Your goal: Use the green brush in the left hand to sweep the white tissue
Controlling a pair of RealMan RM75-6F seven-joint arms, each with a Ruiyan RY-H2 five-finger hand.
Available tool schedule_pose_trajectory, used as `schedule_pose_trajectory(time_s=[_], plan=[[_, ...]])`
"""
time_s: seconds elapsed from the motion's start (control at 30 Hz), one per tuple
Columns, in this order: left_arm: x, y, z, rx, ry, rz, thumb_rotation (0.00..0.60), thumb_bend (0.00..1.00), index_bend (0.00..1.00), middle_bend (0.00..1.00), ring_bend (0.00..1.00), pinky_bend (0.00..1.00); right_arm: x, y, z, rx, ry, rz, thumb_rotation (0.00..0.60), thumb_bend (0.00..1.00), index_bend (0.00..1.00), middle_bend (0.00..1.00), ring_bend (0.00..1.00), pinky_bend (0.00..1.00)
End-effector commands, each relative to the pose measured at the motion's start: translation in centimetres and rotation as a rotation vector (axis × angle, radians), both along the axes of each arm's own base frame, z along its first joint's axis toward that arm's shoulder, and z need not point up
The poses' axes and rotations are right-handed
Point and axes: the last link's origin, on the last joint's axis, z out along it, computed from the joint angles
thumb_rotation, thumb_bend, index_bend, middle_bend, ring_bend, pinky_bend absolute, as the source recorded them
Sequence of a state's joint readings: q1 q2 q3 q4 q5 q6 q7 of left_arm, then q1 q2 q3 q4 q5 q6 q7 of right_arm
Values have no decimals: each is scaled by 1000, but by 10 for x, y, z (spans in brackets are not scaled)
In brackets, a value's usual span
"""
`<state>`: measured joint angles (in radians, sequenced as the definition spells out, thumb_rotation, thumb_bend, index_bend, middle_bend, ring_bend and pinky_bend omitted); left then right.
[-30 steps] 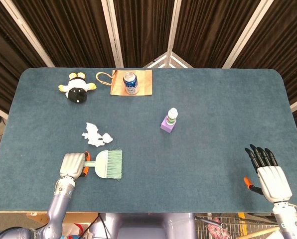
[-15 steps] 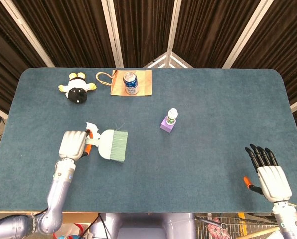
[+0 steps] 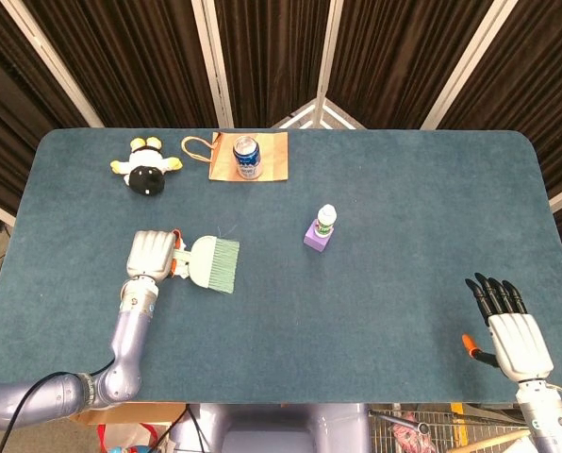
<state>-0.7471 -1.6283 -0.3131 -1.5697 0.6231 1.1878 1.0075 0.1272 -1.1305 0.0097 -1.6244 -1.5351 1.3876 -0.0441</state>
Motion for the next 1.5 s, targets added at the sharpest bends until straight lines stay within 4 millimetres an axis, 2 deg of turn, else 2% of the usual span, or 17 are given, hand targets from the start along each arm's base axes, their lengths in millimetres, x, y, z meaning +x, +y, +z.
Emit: schedule_pose_trajectory(time_s=[0.03, 0.17, 0.37, 0.57, 0.67, 0.77, 0.83, 0.93, 1.33, 1.5], plan=[[-16, 3, 0, 10, 64, 14, 600, 738, 777, 1000, 1000, 1000, 1, 1, 1, -2, -2, 2, 600, 321, 0, 0, 0, 13], [-40, 7, 22, 70, 90, 46, 600, 739, 778, 1000, 1000, 1000, 1, 2, 1, -2, 0, 4, 600, 321, 0, 0, 0, 12], [-91, 8, 83, 178, 141, 127, 600, 738, 778, 1000, 1000, 1000, 2, 4, 1, -4, 5, 9, 600, 321, 0, 0, 0, 12], [-138, -6, 146, 267, 128, 225, 600, 738, 779, 1000, 1000, 1000, 3, 4, 1, -4, 14, 16, 600, 321, 0, 0, 0, 12], [-141, -7, 165, 305, 90, 222, 600, 738, 779, 1000, 1000, 1000, 4, 4, -1, -1, 19, 21, 600, 321, 0, 0, 0, 12], [-131, -5, 174, 326, 16, 185, 600, 739, 779, 1000, 1000, 1000, 5, 4, -3, 0, 22, 25, 600, 320, 0, 0, 0, 12], [-119, -5, 169, 312, -38, 158, 600, 739, 779, 1000, 1000, 1000, 5, 3, -4, 3, 23, 25, 600, 320, 0, 0, 0, 13], [-98, -5, 151, 267, -82, 108, 600, 738, 779, 1000, 1000, 1000, 5, 2, -4, 4, 24, 24, 600, 321, 0, 0, 0, 12], [-29, 4, 25, 73, -100, 29, 600, 738, 779, 1000, 1000, 1000, 3, 1, -2, 2, 9, 14, 600, 321, 0, 0, 0, 12], [-22, 5, 0, 43, -46, 38, 600, 738, 780, 1000, 1000, 1000, 1, 1, 0, -4, 4, 6, 600, 321, 0, 0, 0, 12]])
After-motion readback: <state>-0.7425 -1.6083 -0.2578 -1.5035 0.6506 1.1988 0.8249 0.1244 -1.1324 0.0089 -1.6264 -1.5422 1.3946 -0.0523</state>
